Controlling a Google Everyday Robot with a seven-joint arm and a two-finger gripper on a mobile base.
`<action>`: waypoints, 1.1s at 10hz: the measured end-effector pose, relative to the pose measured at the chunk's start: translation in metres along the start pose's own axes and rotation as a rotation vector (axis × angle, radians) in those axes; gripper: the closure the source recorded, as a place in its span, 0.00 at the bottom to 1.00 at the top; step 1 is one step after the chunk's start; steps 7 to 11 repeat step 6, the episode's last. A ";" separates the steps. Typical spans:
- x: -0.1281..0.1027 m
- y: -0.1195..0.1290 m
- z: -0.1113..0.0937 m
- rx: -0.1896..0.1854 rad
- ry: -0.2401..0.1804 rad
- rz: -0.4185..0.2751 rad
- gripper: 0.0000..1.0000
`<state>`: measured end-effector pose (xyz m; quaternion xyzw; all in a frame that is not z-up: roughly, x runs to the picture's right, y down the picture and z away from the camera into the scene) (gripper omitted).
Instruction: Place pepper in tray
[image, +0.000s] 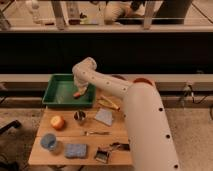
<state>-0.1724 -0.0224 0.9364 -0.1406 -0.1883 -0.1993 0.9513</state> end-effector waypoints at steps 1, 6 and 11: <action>-0.001 -0.002 -0.003 0.013 0.001 0.007 0.20; -0.007 -0.015 -0.019 0.068 0.002 0.015 0.20; -0.007 -0.015 -0.019 0.068 0.002 0.015 0.20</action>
